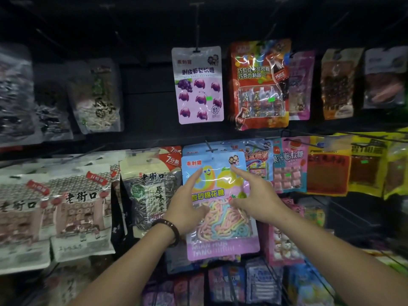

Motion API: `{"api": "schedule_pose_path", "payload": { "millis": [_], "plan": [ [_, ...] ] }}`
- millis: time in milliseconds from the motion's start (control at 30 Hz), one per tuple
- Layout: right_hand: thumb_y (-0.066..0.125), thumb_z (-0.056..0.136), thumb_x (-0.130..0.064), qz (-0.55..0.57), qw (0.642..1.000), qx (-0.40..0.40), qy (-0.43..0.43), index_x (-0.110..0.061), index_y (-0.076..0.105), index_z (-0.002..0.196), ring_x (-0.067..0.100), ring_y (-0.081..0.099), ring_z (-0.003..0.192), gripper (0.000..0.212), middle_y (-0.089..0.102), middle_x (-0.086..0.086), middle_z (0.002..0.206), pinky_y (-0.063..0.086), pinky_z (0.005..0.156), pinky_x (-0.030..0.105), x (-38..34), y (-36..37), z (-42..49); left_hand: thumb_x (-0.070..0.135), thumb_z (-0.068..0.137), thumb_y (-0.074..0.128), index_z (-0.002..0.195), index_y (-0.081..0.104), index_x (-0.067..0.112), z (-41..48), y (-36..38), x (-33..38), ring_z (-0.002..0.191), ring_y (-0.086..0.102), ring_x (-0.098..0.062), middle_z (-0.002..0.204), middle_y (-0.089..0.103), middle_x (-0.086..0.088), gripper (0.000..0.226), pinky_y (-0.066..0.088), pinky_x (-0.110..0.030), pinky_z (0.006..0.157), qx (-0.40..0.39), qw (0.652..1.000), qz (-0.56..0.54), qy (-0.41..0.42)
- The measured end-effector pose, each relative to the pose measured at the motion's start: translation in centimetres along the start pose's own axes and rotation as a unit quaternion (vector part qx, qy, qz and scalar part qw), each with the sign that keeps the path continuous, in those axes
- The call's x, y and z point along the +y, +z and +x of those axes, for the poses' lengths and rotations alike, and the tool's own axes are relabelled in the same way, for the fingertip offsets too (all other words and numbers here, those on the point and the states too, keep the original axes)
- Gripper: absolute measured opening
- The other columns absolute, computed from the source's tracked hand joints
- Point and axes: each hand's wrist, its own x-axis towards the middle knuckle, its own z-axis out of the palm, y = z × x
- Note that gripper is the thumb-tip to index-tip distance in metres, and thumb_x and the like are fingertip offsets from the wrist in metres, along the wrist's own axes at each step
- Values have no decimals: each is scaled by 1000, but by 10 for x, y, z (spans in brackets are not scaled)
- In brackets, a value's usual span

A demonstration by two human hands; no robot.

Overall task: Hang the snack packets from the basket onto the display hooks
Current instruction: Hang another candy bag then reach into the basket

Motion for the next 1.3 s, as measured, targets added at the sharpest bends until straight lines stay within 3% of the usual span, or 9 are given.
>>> {"api": "schedule_pose_path", "payload": {
  "millis": [133,333,533,733,867,967,1067,1167,1300],
  "plan": [
    [89,83,-13,-20,1000,-11,-11,-54,35,159,19,69,53,101,41,-3,168,66,60,36,-2,-2,0,4,90,76,160,19,57,0,0,-1,53,54,-10,152,39,14,105,61,-38,59,-4,1000,12,4],
    [87,83,-10,-38,999,-16,-26,-53,31,161,8,50,40,105,49,-2,161,61,53,33,-4,-3,1,1,86,77,159,16,61,7,-4,-5,55,58,-23,149,36,20,112,63,-42,61,-24,1000,-6,1],
    [86,82,-15,-65,998,-7,-3,-51,31,161,11,47,42,103,57,-7,64,45,43,20,0,0,21,-1,83,80,160,12,60,27,-3,-10,85,78,-23,143,37,18,119,66,-45,76,-35,999,10,-22],
    [76,87,-7,-120,993,-18,12,-58,8,163,17,60,61,114,59,9,119,61,57,39,7,16,40,15,76,84,154,3,70,48,9,-29,64,66,-23,126,58,-19,126,52,-22,54,-8,998,48,-40],
    [75,94,-20,-167,984,-56,27,-62,-3,160,26,71,98,111,18,17,170,60,80,39,10,19,37,13,85,83,159,-2,63,45,16,-26,55,60,-16,133,38,-13,123,51,-16,52,-15,996,44,-70],
    [75,96,-28,-199,977,-73,25,-58,-1,163,33,67,113,105,17,19,170,57,98,43,13,20,28,16,87,83,161,-3,59,40,19,-25,59,62,-14,145,33,-18,121,53,-13,55,-13,996,50,-78],
    [71,98,-24,-210,974,-79,27,-50,5,166,40,48,144,99,15,17,172,49,112,46,13,17,8,31,86,81,163,-6,52,25,21,-22,103,70,-39,153,36,-25,118,59,-38,98,-18,993,79,-90],
    [69,99,-26,-202,976,-80,19,-42,14,168,35,56,134,89,26,13,164,51,105,43,16,20,-26,34,88,75,168,8,34,-10,25,-17,143,48,-33,156,43,-13,104,44,-43,117,-17,993,102,-56],
    [67,100,-30,-211,975,-67,2,-26,45,155,24,60,111,60,47,3,131,53,95,39,35,37,-88,23,93,69,142,57,21,-89,38,-18,128,55,-23,132,53,-1,51,47,-36,109,24,989,146,27]
  ]
}}
